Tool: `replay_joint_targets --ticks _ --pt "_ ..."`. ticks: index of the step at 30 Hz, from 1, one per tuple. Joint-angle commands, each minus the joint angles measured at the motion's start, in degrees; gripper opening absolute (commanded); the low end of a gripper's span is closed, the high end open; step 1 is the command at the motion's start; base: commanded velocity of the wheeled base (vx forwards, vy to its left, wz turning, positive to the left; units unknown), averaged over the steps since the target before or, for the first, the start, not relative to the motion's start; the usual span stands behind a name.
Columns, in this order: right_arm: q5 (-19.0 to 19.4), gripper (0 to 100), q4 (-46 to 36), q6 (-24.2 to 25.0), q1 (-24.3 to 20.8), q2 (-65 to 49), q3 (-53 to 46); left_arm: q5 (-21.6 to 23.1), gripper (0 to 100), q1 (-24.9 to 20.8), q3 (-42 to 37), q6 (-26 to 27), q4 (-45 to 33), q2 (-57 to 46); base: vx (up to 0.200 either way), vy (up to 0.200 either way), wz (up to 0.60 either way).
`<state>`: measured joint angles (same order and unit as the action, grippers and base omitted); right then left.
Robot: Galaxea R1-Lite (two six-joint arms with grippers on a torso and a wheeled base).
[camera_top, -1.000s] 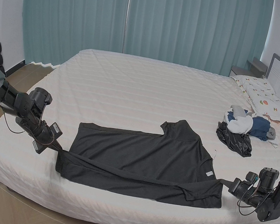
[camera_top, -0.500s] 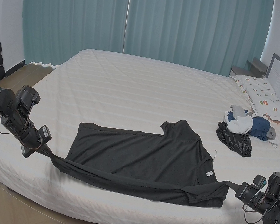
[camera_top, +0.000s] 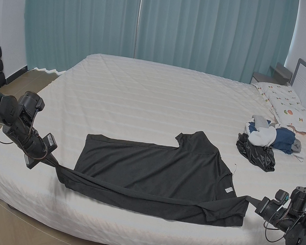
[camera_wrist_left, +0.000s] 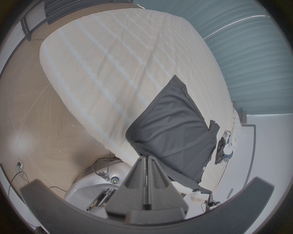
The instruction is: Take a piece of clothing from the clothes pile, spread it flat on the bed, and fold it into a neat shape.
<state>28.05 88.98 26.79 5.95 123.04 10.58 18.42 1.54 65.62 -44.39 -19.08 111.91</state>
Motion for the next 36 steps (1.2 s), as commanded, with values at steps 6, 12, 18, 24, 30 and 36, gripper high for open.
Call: replay_joint_targets --ticks 6,12,18,24,30,36 --pt "-1.8 0 -1.5 0.4 -0.4 12.6 12.1 -0.2 0 0.0 14.0 -5.1 0.0 14.8 0.0 0.0 0.0" --pt "-2.5 0 -1.6 0.5 -0.8 17.1 16.0 -0.9 0 -0.2 19.5 -7.2 0.0 19.7 0.0 0.0 0.0" --pt "-2.6 100 -1.5 0.5 -1.2 19.1 18.1 -1.5 0 -1.9 20.5 -7.3 0.0 20.5 0.0 0.0 0.0" --pt "-2.5 100 -0.5 2.4 -1.8 18.6 16.7 -5.6 100 -2.5 24.8 -11.4 0.1 22.8 0.0 0.0 0.0" --pt "-1.9 100 0.6 9.3 -1.6 14.9 13.1 -2.8 100 -2.2 23.9 -10.8 0.3 21.8 0.0 0.0 0.0" --pt "-1.5 100 0.6 9.9 -1.6 14.9 11.8 5.8 100 -2.3 16.7 2.3 6.5 19.0 0.0 0.0 0.0"
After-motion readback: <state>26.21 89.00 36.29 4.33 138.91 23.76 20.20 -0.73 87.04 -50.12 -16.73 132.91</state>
